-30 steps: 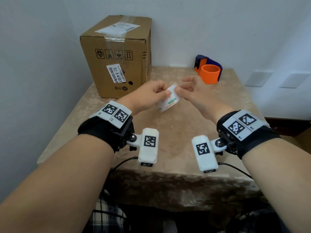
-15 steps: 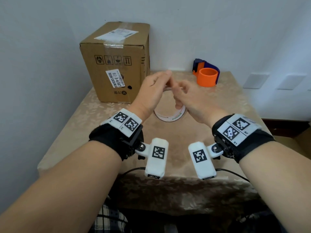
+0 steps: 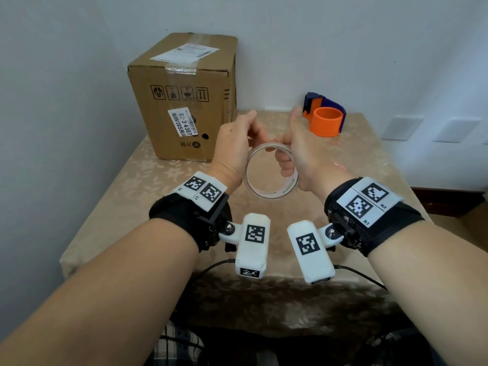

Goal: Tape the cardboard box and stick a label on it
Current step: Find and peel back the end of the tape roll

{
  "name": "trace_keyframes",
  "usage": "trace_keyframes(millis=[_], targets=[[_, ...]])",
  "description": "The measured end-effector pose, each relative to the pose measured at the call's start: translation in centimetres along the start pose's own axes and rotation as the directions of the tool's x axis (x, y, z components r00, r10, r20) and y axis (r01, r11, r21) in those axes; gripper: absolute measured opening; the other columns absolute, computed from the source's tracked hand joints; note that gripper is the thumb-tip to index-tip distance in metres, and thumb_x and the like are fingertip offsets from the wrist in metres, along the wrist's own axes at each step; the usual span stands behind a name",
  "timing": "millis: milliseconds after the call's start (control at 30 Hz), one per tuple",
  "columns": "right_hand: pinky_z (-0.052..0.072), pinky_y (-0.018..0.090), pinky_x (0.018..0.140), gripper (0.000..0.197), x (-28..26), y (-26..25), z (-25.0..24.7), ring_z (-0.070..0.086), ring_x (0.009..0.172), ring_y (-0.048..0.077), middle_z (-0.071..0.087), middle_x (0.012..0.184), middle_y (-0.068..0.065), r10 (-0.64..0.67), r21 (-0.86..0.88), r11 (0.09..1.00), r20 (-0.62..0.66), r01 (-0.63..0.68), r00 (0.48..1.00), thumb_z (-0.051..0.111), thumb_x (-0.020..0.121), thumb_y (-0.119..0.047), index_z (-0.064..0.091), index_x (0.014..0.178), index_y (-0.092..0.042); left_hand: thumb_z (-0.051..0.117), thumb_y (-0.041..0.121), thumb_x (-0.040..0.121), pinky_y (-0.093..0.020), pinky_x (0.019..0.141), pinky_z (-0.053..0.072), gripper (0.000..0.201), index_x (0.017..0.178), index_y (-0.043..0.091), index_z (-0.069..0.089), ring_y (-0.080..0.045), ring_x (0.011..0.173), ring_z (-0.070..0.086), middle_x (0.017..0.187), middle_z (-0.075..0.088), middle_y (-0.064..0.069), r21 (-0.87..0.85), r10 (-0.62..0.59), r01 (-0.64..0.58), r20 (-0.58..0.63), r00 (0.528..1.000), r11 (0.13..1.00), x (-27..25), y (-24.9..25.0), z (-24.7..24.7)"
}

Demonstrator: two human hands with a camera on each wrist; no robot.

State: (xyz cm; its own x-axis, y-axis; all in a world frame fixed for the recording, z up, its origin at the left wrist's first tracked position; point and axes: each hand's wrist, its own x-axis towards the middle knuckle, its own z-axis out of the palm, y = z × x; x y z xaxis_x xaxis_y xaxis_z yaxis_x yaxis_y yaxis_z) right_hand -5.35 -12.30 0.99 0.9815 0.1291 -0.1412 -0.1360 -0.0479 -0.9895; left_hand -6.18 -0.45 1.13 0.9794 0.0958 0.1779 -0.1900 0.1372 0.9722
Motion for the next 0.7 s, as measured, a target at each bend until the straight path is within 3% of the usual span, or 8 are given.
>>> trace_keyframes(millis=[100,200,267,400,533,600,700], targets=[[0.019,0.023,0.039,0.07,-0.04,-0.01,0.04,0.023,0.034,0.009,0.031,0.037,-0.007,0.025,0.003,1.0,-0.007,-0.025,1.0,0.015,0.088,-0.07,0.044,0.05,-0.018,0.042,0.023,0.096,-0.019,0.058,0.044,0.051,0.046,0.011,0.049,-0.007,0.046,0.047,0.043,0.051,0.005,0.051,0.02,-0.018,-0.039,0.999,0.999,-0.26,-0.08,0.19],[0.02,0.023,0.039,0.068,-0.02,0.08,0.0,0.024,0.032,0.007,0.033,0.035,-0.009,0.043,0.009,0.999,-0.015,-0.043,0.999,0.017,0.087,-0.071,0.048,0.063,-0.016,0.043,0.021,0.097,-0.011,0.052,0.039,0.056,0.042,0.011,0.036,-0.015,0.053,0.041,0.049,0.038,-0.004,0.096,0.06,-0.054,-0.064,0.996,0.994,-0.28,-0.43,0.27],[0.018,0.024,0.04,0.07,0.01,0.1,0.07,0.023,0.032,0.008,0.032,0.035,-0.009,0.047,0.011,0.999,-0.017,-0.047,0.999,0.017,0.087,-0.071,0.051,0.063,-0.015,0.043,0.021,0.097,-0.012,0.051,0.037,0.056,0.043,0.013,0.033,-0.02,0.057,0.038,0.049,0.034,-0.003,0.12,0.071,-0.063,-0.066,0.995,0.991,-0.21,-0.62,0.22],[0.019,0.024,0.041,0.069,0.05,0.07,0.29,0.024,0.033,0.008,0.033,0.036,-0.007,0.058,0.021,0.998,-0.034,-0.057,0.998,0.019,0.087,-0.07,0.047,0.053,-0.018,0.044,0.024,0.097,-0.017,0.044,0.031,0.052,0.047,0.018,0.035,-0.006,0.039,0.03,0.04,0.034,0.009,0.132,0.048,-0.035,-0.093,0.994,0.991,-0.12,-0.8,0.11],[0.017,0.026,0.043,0.066,0.12,0.06,0.42,0.022,0.036,0.009,0.031,0.039,-0.007,0.066,0.074,0.995,-0.009,-0.065,0.998,0.018,0.088,-0.07,0.048,0.057,-0.02,0.041,0.029,0.098,-0.018,0.056,0.042,0.05,0.056,0.011,0.061,-0.004,0.046,0.047,0.048,0.054,0.007,0.119,0.064,-0.057,-0.054,0.996,0.991,0.11,-0.8,-0.11],[0.017,0.025,0.043,0.067,0.16,0.02,0.58,0.022,0.037,0.009,0.031,0.04,-0.006,0.07,0.072,0.995,0.002,-0.07,0.998,0.017,0.088,-0.069,0.048,0.056,-0.019,0.043,0.03,0.098,-0.019,0.055,0.044,0.053,0.054,0.007,0.062,-0.007,0.045,0.051,0.049,0.059,0.001,0.097,0.049,-0.044,-0.047,0.998,0.994,0.14,-0.64,-0.31],[0.017,0.025,0.042,0.066,0.05,0.15,0.76,0.022,0.035,0.009,0.031,0.039,-0.007,0.066,0.085,0.994,-0.012,-0.065,0.998,0.018,0.088,-0.07,0.046,0.056,-0.019,0.045,0.029,0.097,-0.016,0.053,0.045,0.055,0.047,0.007,0.056,-0.005,0.042,0.05,0.04,0.055,0.005,0.092,0.066,-0.058,-0.082,0.994,0.994,0.08,-0.4,-0.42]])
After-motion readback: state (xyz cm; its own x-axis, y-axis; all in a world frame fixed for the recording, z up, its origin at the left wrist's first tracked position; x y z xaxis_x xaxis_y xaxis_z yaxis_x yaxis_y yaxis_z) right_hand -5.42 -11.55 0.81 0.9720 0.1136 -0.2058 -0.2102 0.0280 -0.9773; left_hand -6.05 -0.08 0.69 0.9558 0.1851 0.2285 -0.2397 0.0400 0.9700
